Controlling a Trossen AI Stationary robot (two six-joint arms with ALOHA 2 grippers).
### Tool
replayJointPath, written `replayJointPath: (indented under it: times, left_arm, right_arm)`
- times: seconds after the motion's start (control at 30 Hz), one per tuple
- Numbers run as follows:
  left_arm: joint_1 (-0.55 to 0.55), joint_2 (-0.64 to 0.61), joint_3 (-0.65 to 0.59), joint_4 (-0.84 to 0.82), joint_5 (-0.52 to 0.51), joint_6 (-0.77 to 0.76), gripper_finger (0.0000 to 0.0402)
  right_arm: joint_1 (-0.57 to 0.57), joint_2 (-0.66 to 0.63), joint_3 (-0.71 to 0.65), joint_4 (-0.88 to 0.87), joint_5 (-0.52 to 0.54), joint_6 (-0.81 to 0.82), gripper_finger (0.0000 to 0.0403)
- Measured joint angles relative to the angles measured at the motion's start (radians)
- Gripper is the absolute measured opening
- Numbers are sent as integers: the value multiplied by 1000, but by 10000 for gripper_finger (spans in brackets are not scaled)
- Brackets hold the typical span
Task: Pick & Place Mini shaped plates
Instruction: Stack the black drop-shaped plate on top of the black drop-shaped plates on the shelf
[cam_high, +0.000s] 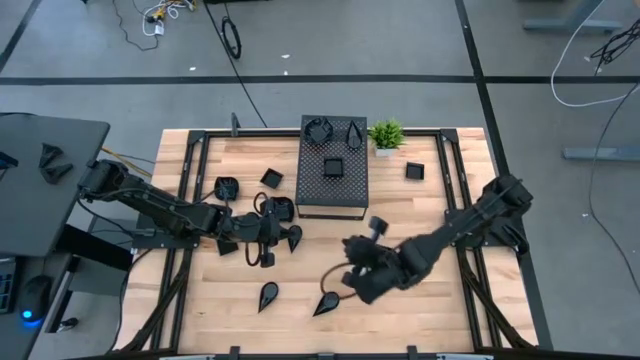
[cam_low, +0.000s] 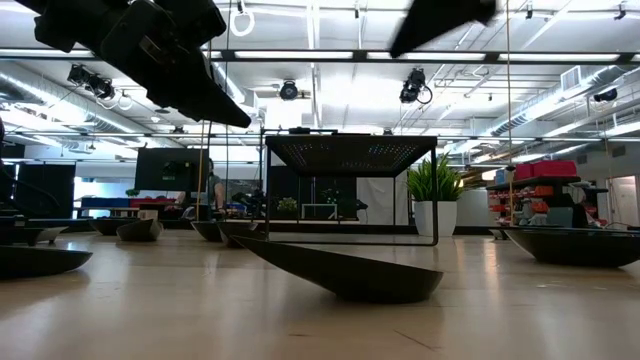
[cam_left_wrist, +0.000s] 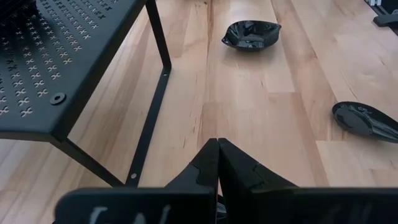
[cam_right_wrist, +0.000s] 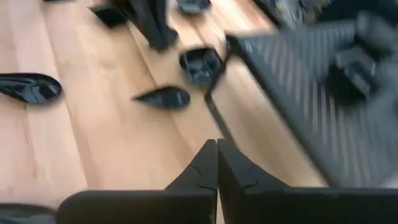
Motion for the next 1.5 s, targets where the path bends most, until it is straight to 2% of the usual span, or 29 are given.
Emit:
replayJointPath:
  times: [0.13, 0.23, 0.33, 0.4, 0.47, 0.53, 0.67, 0.83, 0.97, 1.1, 1.2, 1.33, 1.5]
  left_arm:
    - [0, 0, 0, 0, 0, 0, 12]
    - [0, 0, 0, 0, 0, 0, 12]
    - [0, 0, 0, 0, 0, 0, 12]
    - [0, 0, 0, 0, 0, 0, 12]
    - [0, 0, 0, 0, 0, 0, 12]
    - [0, 0, 0, 0, 0, 0, 12]
    - [0, 0, 0, 0, 0, 0, 12]
    - [1, 0, 0, 1, 0, -1, 12]
    - [0, 0, 0, 1, 0, -1, 12]
    - [0, 0, 0, 0, 1, -1, 12]
    - [0, 0, 0, -2, 7, -1, 12]
    - [1, 0, 0, -1, 7, -1, 12]
    - [2, 0, 0, 1, 7, -1, 12]
  right_arm:
    - [62, 0, -53, -194, 0, 365, 2]
    - [100, -3, -75, -414, -3, 712, 2]
    - [130, -3, -111, -628, -61, 1043, 2]
    - [141, -3, -148, -699, -130, 1182, 2]
    - [143, -3, -190, -681, -189, 1209, 2]
    - [143, -3, -227, -591, -227, 1155, 2]
    - [123, -3, -277, -256, -302, 923, 8]
    - [50, -3, -313, 294, -428, 473, 39]
    - [-55, 6, -328, 641, -647, 179, 79]
    - [-156, 64, -328, 864, -923, -71, 117]
    - [-183, 131, -302, 911, -1049, -219, 131]
    - [-185, 233, -213, 854, -1169, -418, 133]
    - [-184, 333, -71, 690, -1201, -661, 126]
